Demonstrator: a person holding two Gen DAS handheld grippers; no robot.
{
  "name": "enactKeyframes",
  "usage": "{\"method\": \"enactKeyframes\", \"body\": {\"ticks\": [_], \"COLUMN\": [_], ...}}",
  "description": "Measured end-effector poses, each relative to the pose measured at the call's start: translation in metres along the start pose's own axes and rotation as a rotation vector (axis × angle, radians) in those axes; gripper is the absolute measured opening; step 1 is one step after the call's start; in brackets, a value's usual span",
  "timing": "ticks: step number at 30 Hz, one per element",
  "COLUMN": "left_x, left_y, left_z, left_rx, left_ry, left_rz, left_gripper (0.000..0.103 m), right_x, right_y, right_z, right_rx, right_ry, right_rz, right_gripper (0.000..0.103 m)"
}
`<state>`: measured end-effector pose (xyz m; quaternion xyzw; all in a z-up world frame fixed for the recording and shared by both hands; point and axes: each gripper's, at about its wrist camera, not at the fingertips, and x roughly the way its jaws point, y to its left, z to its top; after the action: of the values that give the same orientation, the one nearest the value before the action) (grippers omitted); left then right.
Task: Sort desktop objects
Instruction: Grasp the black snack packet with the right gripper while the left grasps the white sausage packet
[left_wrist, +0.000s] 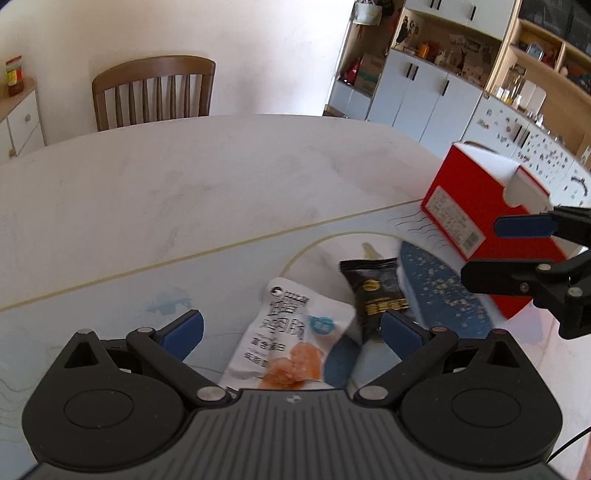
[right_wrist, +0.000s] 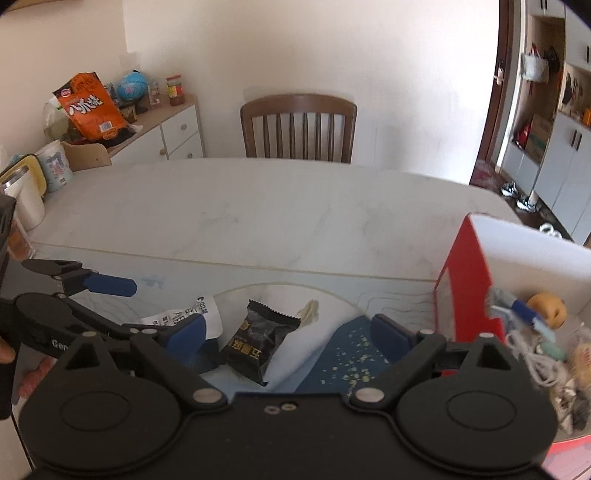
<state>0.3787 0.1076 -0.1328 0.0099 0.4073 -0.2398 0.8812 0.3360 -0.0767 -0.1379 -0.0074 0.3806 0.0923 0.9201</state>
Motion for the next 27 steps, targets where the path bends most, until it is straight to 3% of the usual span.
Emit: {"method": "enactKeyframes", "body": {"ticks": [10, 20, 27], "left_x": [0.020, 0.026, 0.030], "left_y": [0.004, 0.000, 0.001], "left_z": [-0.004, -0.006, -0.009], "left_rx": [0.037, 0.067, 0.061], "left_ry": [0.026, 0.002, -0.001], "left_rz": [-0.052, -0.056, -0.047], "left_gripper": [0.103, 0.102, 0.093], "right_x": [0.033, 0.060, 0.075], "right_y": [0.005, 0.009, 0.013], "right_z": [-0.004, -0.004, -0.005], "right_rx": [0.049, 0.097, 0.116], "right_ry": [0.068, 0.127, 0.183], "right_rz": [-0.014, -0.040, -0.059], "right_gripper": [0.091, 0.086, 0.082]}}
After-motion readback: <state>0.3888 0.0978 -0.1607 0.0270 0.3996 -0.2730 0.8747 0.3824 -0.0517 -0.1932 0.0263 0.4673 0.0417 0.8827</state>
